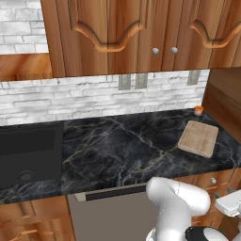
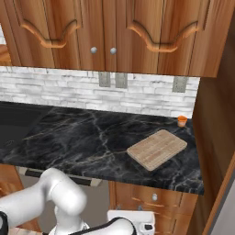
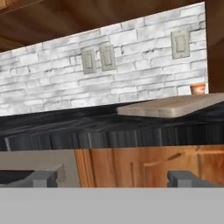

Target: Open the drawer on the right and place the cutting tools on the cutting board.

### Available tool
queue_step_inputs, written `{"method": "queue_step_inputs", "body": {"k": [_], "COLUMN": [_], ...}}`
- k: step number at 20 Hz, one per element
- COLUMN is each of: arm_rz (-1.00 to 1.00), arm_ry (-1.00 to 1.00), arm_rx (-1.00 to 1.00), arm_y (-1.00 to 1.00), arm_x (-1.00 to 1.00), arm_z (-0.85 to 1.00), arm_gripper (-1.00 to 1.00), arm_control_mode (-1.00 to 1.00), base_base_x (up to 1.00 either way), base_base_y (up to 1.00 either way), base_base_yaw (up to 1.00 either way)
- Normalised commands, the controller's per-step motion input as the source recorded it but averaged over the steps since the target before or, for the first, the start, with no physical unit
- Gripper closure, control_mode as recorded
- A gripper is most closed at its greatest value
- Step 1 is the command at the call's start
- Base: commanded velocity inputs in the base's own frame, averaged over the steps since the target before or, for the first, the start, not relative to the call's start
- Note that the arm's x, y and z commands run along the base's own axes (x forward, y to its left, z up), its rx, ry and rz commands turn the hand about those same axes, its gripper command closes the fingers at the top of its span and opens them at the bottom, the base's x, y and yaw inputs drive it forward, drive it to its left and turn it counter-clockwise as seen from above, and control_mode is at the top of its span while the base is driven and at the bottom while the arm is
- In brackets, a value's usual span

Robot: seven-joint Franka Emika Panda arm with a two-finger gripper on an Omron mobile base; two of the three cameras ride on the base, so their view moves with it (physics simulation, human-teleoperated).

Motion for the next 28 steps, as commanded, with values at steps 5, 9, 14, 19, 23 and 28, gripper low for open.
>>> {"method": "queue_step_inputs", "body": {"k": [5, 9, 14, 19, 23, 28], "arm_rz": [-0.17, -0.09, 0.0, 0.0, 0.0, 0.0], "arm_ry": [-0.07, -0.03, -0.05, -0.09, -0.09, -0.09], "arm_rx": [-0.02, -0.05, 0.0, 0.0, -0.02, -0.05], "arm_y": [-0.69, -0.23, 0.0, -0.01, -0.21, -0.44], "arm_x": [0.21, 0.21, 0.04, 0.18, 0.32, 0.35], "arm_z": [-0.12, -0.14, -0.09, -0.3, -0.46, -0.49], "arm_gripper": [-1.0, -1.0, -1.0, -1.0, -1.0, -1.0], "arm_control_mode": [-1.0, -1.0, -1.0, -1.0, -1.0, -1.0], "base_base_x": [0.0, 0.0, 0.0, 0.0, 0.0, 0.0], "base_base_y": [0.0, 0.0, 0.0, 0.0, 0.0, 0.0], "base_base_yaw": [0.0, 0.0, 0.0, 0.0, 0.0, 0.0]}}
